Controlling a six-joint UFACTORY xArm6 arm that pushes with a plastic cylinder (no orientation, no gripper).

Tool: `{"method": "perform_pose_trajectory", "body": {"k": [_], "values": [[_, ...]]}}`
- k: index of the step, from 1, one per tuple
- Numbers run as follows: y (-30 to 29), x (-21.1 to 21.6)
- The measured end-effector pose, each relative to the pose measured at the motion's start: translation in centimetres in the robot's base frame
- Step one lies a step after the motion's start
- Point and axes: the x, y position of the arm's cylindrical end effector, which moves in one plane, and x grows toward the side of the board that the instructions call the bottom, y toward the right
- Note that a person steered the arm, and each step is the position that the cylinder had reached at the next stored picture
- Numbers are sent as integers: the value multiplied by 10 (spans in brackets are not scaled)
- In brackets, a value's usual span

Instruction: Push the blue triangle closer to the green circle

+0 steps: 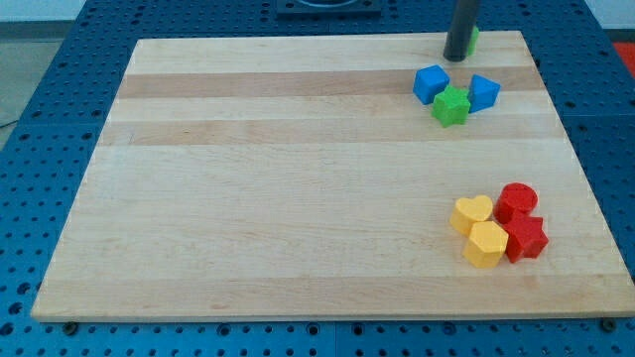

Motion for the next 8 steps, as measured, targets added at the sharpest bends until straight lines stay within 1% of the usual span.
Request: {"method": "perform_pose_trajectory", "body": {"k": [1, 2, 3, 4, 5, 6, 7, 8], "values": [[13, 30], [47, 56], [34, 110], [-1, 150], [-31, 132], [-29, 92], [-26, 96], [-26, 135]]}}
